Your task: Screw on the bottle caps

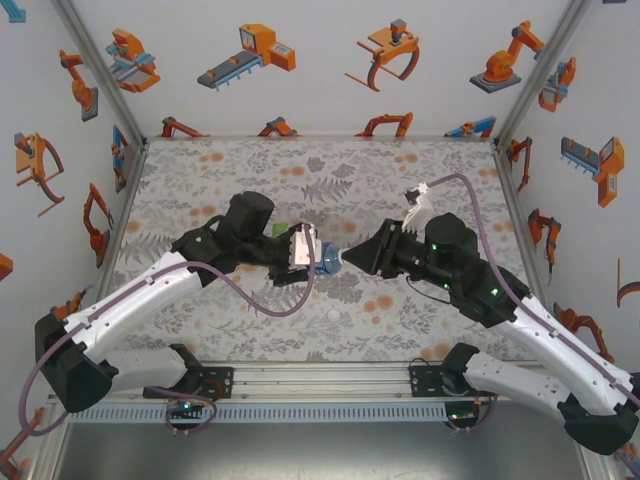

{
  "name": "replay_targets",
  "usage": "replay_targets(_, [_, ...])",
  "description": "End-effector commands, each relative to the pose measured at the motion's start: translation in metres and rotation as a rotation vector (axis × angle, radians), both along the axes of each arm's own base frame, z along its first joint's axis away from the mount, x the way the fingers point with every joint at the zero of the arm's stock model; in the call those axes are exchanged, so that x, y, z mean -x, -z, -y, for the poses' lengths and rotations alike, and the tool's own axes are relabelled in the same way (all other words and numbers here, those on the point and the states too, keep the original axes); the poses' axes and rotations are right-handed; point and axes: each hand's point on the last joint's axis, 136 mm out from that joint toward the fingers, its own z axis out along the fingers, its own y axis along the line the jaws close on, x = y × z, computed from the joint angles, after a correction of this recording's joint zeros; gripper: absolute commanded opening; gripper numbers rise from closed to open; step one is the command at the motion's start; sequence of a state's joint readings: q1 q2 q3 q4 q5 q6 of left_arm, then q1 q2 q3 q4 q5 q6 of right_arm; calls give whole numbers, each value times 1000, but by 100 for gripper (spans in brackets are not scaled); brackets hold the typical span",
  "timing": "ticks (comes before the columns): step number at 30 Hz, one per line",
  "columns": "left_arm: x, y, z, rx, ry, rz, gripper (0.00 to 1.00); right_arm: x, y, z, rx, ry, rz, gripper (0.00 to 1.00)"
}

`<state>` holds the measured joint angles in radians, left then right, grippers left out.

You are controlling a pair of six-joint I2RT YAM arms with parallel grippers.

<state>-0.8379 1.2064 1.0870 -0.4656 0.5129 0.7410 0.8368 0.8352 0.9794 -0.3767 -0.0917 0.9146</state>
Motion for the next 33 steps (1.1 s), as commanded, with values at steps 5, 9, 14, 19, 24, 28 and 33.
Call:
replay_targets(5, [-3, -22, 12, 88, 30, 67, 0, -17, 15, 14, -97, 227, -255, 0])
replay_targets(9, [-2, -22, 11, 87, 30, 63, 0, -15, 1, 15, -49, 184, -153, 3])
replay_targets(14, [1, -20, 8, 66, 28, 47, 0, -11, -31, 27, 34, 139, 49, 42])
replay_targets(19, [3, -20, 6, 57, 31, 33, 0, -2, -65, 37, 114, 73, 291, 49])
replay_targets(24, [5, -21, 5, 57, 30, 22, 0, 10, -79, 28, 201, -56, 506, 48])
replay_targets(28, [8, -21, 5, 63, 37, 13, 0, 25, -85, 12, 280, -226, 701, 47])
replay_targets(33, [16, -20, -1, 51, 63, 9, 0, 54, -90, -8, 336, -483, 955, 48])
